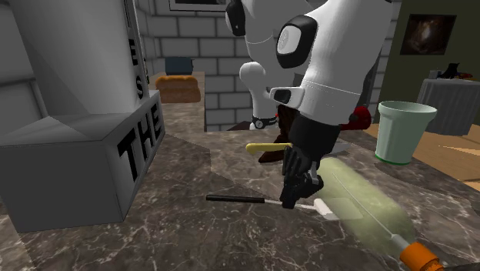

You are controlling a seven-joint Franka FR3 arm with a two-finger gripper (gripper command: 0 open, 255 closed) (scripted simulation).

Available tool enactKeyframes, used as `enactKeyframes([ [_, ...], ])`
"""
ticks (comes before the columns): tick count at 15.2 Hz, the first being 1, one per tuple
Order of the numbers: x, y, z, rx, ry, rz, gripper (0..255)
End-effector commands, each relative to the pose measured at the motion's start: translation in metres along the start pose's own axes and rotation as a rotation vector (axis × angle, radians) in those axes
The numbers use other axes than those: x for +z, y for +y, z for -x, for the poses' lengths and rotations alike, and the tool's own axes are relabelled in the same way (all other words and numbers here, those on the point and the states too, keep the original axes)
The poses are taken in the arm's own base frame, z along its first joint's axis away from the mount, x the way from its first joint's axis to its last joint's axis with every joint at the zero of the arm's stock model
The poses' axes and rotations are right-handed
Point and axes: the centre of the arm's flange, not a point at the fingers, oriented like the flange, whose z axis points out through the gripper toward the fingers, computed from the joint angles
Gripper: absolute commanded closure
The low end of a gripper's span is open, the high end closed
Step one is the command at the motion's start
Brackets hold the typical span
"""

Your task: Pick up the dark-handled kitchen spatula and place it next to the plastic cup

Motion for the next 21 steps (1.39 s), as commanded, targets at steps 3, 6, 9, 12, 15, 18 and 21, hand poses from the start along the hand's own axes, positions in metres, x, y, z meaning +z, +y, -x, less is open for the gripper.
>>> enactKeyframes([
  [3, -0.015, 0.000, -0.003, 0.000, 0.000, 0.000, 255],
  [6, -0.031, 0.000, -0.007, 0.000, 0.000, 0.000, 255],
  [9, -0.046, 0.000, -0.011, 0.000, 0.000, 0.000, 255],
  [12, -0.062, 0.000, -0.014, 0.000, 0.000, 0.000, 255],
  [15, -0.077, 0.000, -0.018, 0.000, 0.000, 0.000, 255],
  [18, -0.092, 0.000, -0.022, 0.000, 0.000, 0.000, 255],
  [21, -0.108, 0.000, -0.025, 0.000, 0.000, 0.000, 255],
])
